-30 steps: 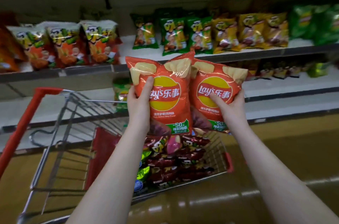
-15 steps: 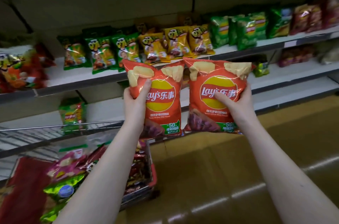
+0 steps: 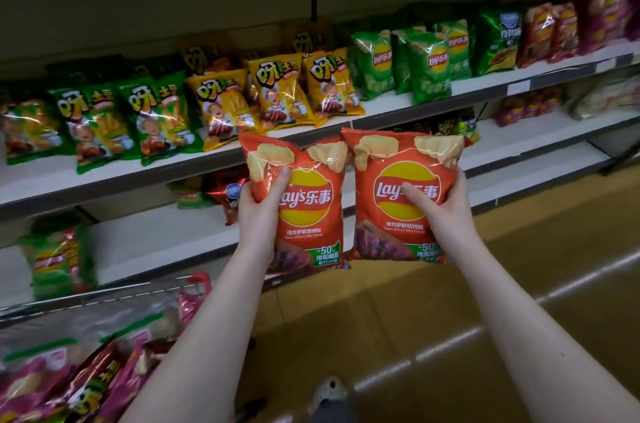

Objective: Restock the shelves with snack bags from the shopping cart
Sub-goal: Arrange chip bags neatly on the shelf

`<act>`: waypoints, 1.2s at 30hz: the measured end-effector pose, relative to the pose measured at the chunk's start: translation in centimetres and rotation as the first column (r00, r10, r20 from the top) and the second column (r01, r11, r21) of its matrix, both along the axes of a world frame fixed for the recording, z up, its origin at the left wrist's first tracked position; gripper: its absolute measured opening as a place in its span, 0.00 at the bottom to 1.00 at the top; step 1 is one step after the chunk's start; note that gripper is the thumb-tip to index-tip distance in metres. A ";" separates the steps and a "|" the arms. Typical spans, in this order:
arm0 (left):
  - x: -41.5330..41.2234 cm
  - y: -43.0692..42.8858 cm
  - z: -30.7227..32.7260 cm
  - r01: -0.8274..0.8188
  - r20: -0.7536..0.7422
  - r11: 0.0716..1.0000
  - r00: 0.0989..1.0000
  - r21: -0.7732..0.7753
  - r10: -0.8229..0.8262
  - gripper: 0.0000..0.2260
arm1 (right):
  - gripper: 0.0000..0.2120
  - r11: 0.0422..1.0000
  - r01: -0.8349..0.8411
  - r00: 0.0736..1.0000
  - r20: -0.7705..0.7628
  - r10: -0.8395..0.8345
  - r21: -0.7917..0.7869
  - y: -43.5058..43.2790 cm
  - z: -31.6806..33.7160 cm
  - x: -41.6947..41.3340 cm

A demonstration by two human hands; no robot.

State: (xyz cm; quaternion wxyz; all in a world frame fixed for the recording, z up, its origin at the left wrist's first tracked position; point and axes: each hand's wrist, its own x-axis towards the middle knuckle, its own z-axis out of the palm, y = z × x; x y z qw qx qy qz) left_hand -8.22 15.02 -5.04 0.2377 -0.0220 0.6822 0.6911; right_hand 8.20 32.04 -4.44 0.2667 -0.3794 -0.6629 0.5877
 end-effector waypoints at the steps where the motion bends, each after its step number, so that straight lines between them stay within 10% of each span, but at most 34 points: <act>1: -0.4 0.9 -0.1 0.003 0.000 1.000 1.000 0.004 -0.003 0.33 | 0.40 1.000 0.002 1.000 0.006 -0.002 0.004 0.9 0.1 -0.5; 16: -2.4 13.6 -5.2 -0.101 0.104 0.992 0.989 -0.070 0.107 0.28 | 0.38 0.988 -0.137 0.987 0.077 0.143 -0.072 16.0 -6.6 -5.2; 36: -14.1 24.8 -28.5 -0.182 0.053 0.977 0.980 -0.113 0.189 0.34 | 0.39 0.965 -0.230 0.973 -0.056 0.225 -0.122 27.7 -32.5 -19.5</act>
